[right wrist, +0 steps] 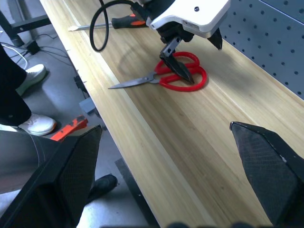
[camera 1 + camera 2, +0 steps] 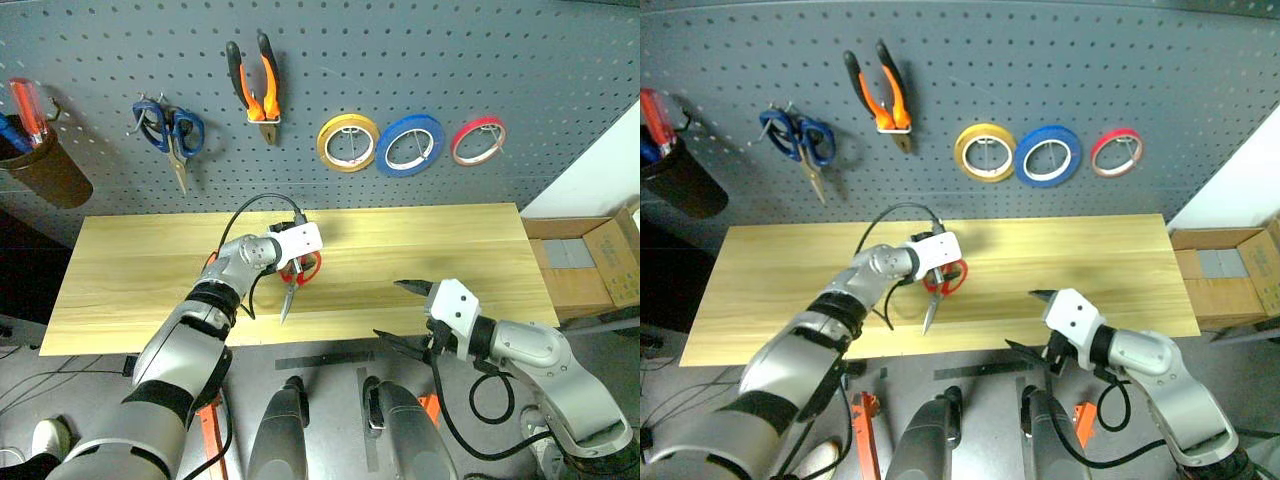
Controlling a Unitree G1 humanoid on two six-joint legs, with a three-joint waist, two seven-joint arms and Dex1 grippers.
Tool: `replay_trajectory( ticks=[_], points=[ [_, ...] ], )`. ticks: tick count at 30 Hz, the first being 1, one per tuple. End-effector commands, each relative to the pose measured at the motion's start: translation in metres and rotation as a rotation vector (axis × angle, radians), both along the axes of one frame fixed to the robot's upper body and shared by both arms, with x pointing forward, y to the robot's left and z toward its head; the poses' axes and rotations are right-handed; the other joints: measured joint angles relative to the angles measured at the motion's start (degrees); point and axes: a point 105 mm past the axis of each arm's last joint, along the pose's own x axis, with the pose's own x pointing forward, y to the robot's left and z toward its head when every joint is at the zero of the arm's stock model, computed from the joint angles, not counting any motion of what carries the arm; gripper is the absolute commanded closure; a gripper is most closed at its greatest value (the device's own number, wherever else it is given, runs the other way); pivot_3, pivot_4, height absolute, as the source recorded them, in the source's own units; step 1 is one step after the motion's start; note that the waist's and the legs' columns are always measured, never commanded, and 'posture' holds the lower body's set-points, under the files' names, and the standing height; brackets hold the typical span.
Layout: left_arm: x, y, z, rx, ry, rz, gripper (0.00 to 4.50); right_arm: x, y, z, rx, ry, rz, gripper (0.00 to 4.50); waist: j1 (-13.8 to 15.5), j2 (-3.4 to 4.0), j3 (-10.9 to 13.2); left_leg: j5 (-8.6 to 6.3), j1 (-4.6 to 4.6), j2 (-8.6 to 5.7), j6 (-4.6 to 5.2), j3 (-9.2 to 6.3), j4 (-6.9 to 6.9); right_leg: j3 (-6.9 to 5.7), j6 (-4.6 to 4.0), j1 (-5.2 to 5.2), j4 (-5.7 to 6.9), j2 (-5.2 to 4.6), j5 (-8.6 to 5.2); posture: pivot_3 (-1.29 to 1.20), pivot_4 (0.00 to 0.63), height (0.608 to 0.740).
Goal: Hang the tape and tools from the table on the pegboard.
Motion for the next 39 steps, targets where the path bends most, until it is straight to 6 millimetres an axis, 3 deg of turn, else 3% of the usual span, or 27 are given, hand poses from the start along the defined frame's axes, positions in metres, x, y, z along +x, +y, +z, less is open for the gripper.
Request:
replay_trajectory(
  ticks=[1, 7, 14, 16, 20, 25, 31, 39],
  points=[
    [-0.009, -0.006, 0.026, -0.166, -0.023, 0.037, 0.02, -0.002, 0.005, 0.011, 0.032, -0.034, 0.039, 0.0, -0.08, 0.01, 0.01, 0.0, -0.09, 0.01, -0.01, 0.0, 0.01, 0.0, 0.0, -0.09, 0.01, 0.0, 0.0, 0.01, 0.38, 0.74],
    [-0.054, -0.006, 0.05, -0.357, -0.033, 0.181, 0.02, -0.001, 0.008, 0.018, 0.04, -0.047, 0.073, 0.0, 0.17, 0.04, 0.03, 0.14, -0.18, 0.03, -0.25, -0.11, 0.03, 0.01, 0.0, -0.16, 0.1, 0.01, 0.0, 0.02, 0.377, 0.74],
    [-0.074, 0.008, 0.077, -0.475, -0.095, 0.381, 0.02, 0.001, 0.009, 0.018, 0.037, -0.045, 0.091, 0.0, 1.49, 0.04, 0.04, 0.1, -0.17, 0.02, -0.05, -0.18, 0.24, 0.04, 0.07, -0.11, 0.2, 0.05, 0.04, 0.05, 0.378, 0.74],
    [-0.085, 0.012, 0.069, -0.5, -0.054, 0.439, 0.02, 0.0, 0.009, 0.018, 0.035, -0.042, 0.1, 0.0, 1.55, 0.04, 0.03, 0.1, -0.17, 0.0, -0.04, -0.13, 0.23, 0.05, 0.09, -0.11, 0.18, 0.04, 0.05, 0.05, 0.379, 0.74],
    [-0.116, 0.021, 0.034, -0.551, 0.087, 0.582, 0.02, -0.006, 0.011, 0.016, 0.018, -0.008, 0.14, 0.0, 1.44, 0.04, 0.04, 0.06, -0.19, 0.01, -0.03, -0.04, 0.17, 0.08, 0.09, -0.12, 0.05, 0.06, 0.04, 0.04, 0.384, 0.74],
    [-0.136, 0.03, 0.006, -0.656, 0.219, 0.776, 0.02, -0.008, 0.012, 0.018, 0.015, -0.001, 0.161, 0.0, 1.91, -0.03, 0.11, 0.06, -0.27, 0.02, -0.02, -0.22, 0.2, 0.03, 0.1, -0.12, 0.05, 0.07, 0.02, 0.04, 0.397, 0.74],
    [-0.137, 0.022, -0.003, -0.722, 0.289, 0.767, 0.02, -0.004, 0.013, 0.019, 0.018, -0.004, 0.152, 0.0, 1.92, -0.04, 0.16, 0.08, -0.25, 0.01, 0.02, -0.24, 0.26, 0.06, 0.13, -0.07, 0.06, 0.04, 0.05, 0.03, 0.416, 0.74],
    [-0.121, 0.026, -0.002, -0.624, 0.226, 0.664, 0.02, -0.001, 0.012, 0.018, 0.02, -0.004, 0.137, 0.0, 2.28, -0.01, 0.38, 0.06, -0.26, 0.02, 0.01, -0.21, 0.15, 0.08, 0.09, -0.1, 0.0, 0.05, 0.02, 0.03, 0.418, 0.74]
  ],
)
